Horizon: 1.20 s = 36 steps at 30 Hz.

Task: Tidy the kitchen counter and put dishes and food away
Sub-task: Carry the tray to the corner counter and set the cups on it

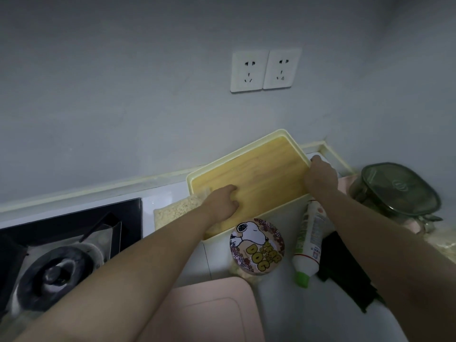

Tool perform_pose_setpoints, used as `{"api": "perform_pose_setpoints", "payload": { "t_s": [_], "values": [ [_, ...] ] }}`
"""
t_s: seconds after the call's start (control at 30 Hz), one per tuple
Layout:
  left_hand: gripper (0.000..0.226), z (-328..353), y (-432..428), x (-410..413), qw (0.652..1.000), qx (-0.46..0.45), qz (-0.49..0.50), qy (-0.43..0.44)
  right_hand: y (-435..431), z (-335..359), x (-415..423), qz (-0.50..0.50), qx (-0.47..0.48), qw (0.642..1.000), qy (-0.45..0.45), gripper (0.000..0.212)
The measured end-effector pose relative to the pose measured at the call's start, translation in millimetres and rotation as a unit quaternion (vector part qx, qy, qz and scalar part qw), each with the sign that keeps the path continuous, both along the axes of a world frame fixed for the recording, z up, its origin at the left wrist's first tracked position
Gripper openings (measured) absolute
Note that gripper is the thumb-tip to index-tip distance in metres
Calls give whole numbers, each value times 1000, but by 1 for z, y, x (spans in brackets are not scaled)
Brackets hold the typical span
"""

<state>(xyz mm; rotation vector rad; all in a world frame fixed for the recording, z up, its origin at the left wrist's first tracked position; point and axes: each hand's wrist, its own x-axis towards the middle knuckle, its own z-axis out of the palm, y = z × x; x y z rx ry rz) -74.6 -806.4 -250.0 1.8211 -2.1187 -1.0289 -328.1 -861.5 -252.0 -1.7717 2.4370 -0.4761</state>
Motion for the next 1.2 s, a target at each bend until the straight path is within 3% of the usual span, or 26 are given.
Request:
{"api": "perform_pose_setpoints", "payload": {
  "t_s": [0.23, 0.5, 0.87, 1.0, 1.13, 1.2],
  "values": [
    [57, 13, 0, 2, 995, 49, 72, 45, 23, 37, -11, -36, -24, 999, 11, 27],
    [55, 25, 1, -1, 977, 66, 158, 126, 50, 63, -31, -55, -138, 989, -6, 31],
    [46, 30, 3, -4, 950, 97, 215, 204, 73, 90, -37, -69, -208, 975, -40, 45],
    [52, 28, 4, -1, 929, 120, 241, 254, 77, 97, -29, -73, -234, 967, -67, 47],
    [73, 23, 3, 3, 914, 144, 282, 253, 79, 99, -19, -81, -259, 958, -99, 44],
    [63, 20, 4, 6, 912, 117, 298, 256, 79, 98, -15, -91, -258, 954, -120, 41]
  ]
}}
